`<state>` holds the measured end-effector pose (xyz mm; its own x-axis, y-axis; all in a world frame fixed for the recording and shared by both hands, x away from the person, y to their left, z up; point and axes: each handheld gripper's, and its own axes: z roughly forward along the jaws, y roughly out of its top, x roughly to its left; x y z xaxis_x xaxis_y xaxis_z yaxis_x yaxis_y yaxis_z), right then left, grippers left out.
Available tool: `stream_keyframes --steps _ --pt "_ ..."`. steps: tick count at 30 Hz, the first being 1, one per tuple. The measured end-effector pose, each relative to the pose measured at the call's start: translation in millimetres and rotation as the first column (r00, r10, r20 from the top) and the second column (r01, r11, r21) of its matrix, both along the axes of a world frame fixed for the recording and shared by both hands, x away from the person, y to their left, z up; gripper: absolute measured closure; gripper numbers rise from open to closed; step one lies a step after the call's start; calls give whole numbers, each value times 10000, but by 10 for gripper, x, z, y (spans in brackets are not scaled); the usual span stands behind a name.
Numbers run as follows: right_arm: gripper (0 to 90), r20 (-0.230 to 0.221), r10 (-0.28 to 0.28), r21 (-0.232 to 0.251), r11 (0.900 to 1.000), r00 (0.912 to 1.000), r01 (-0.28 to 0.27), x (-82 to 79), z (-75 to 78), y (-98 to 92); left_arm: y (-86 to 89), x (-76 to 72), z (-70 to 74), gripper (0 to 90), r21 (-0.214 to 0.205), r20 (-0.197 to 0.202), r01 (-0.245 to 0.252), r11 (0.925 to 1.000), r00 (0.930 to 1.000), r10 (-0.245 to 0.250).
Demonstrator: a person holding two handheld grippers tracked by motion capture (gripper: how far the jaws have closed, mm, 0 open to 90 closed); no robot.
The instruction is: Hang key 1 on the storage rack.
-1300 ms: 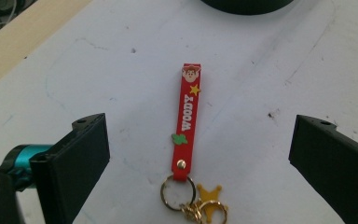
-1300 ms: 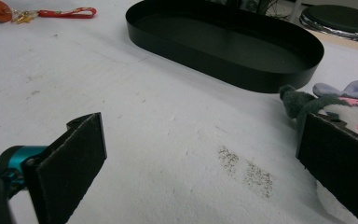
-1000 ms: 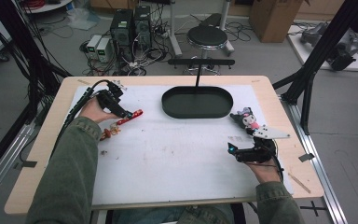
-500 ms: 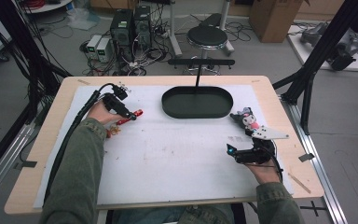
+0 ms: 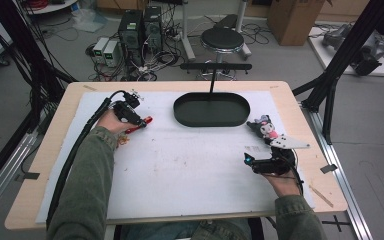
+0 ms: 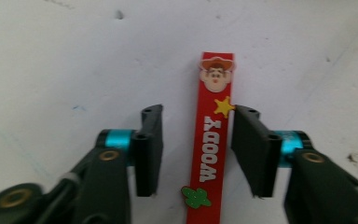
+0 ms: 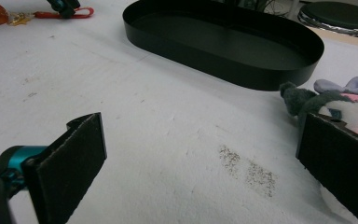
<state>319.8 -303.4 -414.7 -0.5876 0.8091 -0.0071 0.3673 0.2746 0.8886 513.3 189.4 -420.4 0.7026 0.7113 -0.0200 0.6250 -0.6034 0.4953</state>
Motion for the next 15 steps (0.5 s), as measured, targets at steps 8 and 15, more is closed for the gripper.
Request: stream_keyframes --steps 8,15 --pt "5 -10 81 -22 10000 10000 -81 -6 1 6 -19 -16 6 749 -100 -96 215 9997 9997 -216" --pt "6 -9 105 -30 9999 9999 -105 26 -9 6 2 -22 37 750 -349 -493 335 9988 9982 -352"
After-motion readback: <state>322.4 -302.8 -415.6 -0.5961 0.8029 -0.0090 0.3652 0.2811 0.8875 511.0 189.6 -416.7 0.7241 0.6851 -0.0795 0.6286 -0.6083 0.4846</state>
